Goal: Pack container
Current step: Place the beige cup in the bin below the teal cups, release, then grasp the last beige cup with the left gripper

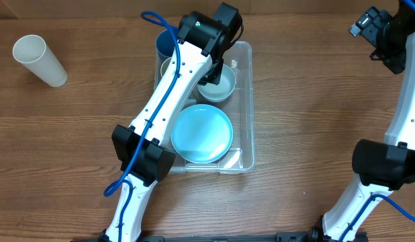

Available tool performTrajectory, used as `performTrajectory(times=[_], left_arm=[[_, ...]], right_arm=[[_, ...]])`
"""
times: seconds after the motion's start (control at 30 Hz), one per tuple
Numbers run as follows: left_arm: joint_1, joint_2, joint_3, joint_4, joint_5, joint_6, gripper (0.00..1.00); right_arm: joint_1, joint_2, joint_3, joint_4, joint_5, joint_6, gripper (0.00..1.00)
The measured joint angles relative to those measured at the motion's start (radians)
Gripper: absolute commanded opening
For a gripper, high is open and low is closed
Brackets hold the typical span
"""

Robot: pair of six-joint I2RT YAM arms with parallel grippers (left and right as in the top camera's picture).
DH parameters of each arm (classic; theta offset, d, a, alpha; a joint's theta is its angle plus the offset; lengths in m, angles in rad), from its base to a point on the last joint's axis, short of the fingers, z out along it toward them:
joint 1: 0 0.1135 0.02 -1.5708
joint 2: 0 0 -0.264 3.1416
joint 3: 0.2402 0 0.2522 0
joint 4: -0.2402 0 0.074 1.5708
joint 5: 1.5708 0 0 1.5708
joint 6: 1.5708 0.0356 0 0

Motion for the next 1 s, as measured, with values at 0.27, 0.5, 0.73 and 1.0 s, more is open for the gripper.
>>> performTrajectory(times=[0.27, 0.5, 0.73, 1.0], left_arm=[[0.017, 0.0, 0.0, -0.005, -0.035, 0.001, 0.22], [0.019, 0.0, 0.0, -0.007, -0.039, 0.002, 0.24], [0.019, -0.027, 0.0, 0.0, -0.039, 0.005, 0.61], [0.255, -0.354, 0.027, 0.105, -0.123, 0.003, 1.0]], right_arm=[[0.0, 0.0, 0.0, 0.0, 0.0, 0.0, 1.0], [0.0, 0.0, 0.0, 0.0, 0.0, 0.0, 1.0], [0.0, 0.0, 0.0, 0.0, 0.0, 0.0, 1.0], [0.0, 0.0, 0.0, 0.0, 0.0, 0.0, 1.0]])
